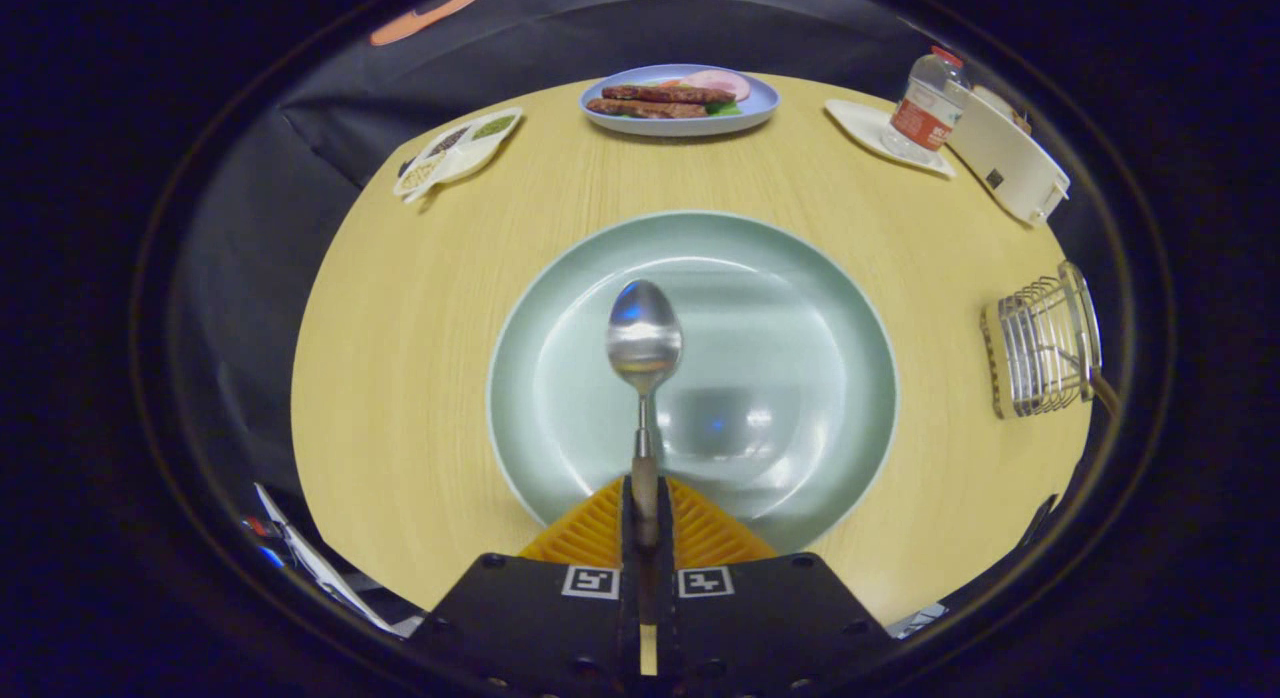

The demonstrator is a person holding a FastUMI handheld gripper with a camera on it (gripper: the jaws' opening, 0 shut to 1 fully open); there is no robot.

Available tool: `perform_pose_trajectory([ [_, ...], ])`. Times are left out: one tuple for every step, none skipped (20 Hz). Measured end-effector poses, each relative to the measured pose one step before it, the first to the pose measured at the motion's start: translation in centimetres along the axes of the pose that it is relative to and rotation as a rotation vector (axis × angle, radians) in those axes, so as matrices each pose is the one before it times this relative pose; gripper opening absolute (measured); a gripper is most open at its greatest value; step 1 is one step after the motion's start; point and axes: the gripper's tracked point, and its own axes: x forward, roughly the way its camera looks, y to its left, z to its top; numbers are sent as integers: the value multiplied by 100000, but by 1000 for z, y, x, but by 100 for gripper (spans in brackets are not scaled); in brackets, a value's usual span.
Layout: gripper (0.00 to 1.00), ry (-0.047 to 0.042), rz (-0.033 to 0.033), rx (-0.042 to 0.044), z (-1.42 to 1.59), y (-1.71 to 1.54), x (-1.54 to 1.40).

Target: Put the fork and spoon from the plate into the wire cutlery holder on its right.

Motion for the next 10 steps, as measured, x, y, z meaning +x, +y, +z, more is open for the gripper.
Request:
perform_pose_trajectory([
  [1, 829, 544, -27, 108, -300, -606],
  [1, 339, 469, -111, -54, -269, -380],
  [1, -518, -142, -243, 68, -469, -490],
  [1, -440, -651, -102, 82, -541, -550],
  [1, 77, 69, -242, 16, -406, -639],
  [1, 314, 834, -234, 1, -264, -642],
  [1, 19, 926, -604, 157, -226, -628],
  [1, -428, 471, -686, 221, -389, -626],
  [1, -441, 7, -1053, 214, -501, -676],
  [1, -495, 318, -847, 229, -456, -793],
])
